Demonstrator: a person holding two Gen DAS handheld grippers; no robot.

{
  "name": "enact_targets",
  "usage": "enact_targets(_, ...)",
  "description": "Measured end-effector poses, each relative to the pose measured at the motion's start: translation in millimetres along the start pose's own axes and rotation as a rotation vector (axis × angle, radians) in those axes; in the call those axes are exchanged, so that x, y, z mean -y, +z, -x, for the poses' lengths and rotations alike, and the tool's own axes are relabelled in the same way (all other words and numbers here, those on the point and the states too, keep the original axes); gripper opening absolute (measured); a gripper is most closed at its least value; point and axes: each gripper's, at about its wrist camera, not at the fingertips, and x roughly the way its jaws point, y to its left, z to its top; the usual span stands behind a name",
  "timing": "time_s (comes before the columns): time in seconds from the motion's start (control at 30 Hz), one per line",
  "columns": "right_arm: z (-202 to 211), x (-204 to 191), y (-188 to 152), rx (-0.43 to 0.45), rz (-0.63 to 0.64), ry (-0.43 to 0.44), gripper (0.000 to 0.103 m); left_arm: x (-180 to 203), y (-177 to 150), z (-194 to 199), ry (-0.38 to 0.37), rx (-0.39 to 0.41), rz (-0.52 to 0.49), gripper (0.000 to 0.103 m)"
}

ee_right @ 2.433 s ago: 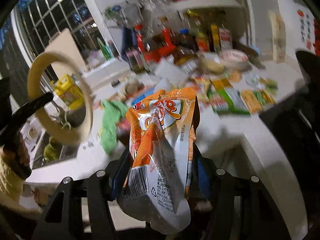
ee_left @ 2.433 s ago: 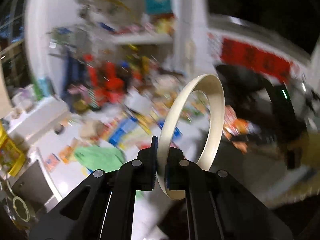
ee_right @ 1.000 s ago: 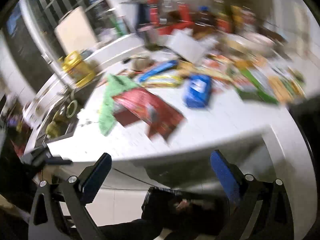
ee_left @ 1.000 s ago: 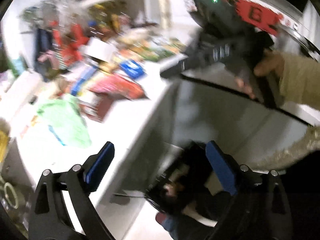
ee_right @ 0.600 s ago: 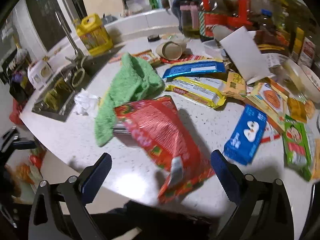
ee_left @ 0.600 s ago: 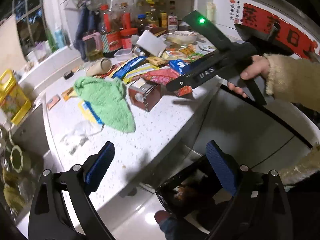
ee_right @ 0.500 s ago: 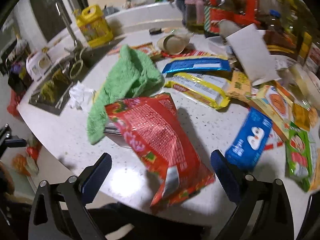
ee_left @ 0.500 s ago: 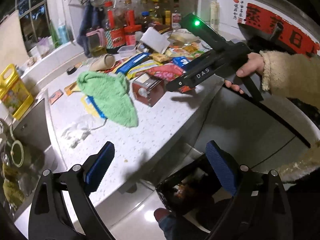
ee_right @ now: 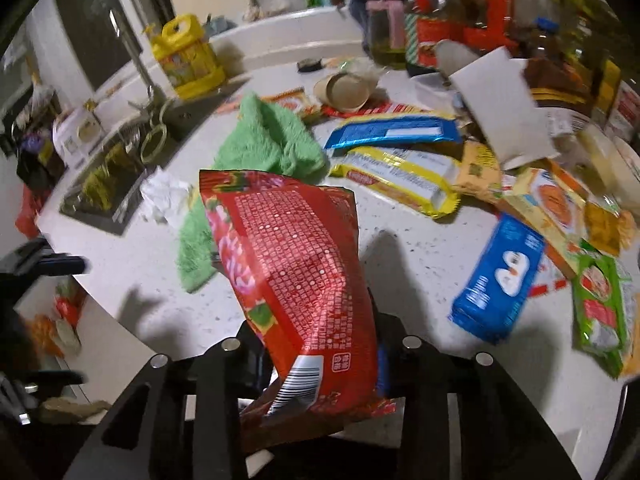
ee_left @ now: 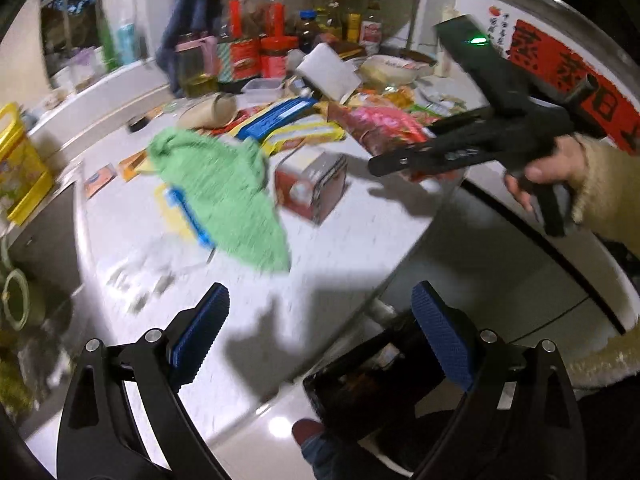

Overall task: Collect trash
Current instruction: 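Grasp the red snack bag on the counter with the right tool, then grasp the grey printed box with the left tool while the right holds the red bag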

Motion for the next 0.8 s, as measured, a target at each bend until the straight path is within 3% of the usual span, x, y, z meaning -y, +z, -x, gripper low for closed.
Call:
enact_targets(0.23, 68, 14, -23, 0.138, -0.171, -0.001, 0.038, 0, 51, -40, -0.068, 0.074, -0.203, 0.090)
enact_targets(0.4, 89, 19, -40, 0.189, -0.264, -0.020, 0.038, -9, 75, -78, -0.113, 0.034, -0.261, 0.090)
enact_targets(0.6, 88, 15, -55, 0.191, -0.323, -0.030, 0.039, -6, 79, -115, -0.091, -0.037, -0.350, 0.090)
enact_targets(0.63, 87, 14, -56, 0.191, -0.327, -0.030, 0.039, -6, 78, -121, -0.096, -0.049, -0.356, 0.086)
enact_targets(0.67, 87, 13, -58, 0.191, -0.330, -0.033, 0.039, -6, 78, -125, -0.105, -0.062, -0.358, 0.067)
enact_targets(0.7, 87, 12, -61, 0.190, -0.335, -0.036, 0.039, -7, 77, -128, -0.094, -0.067, -0.358, 0.054)
enact_targets(0.8, 85, 11, -65, 0.188, -0.348, -0.037, 0.039, -15, 78, -129, -0.139, -0.065, -0.315, 0.051)
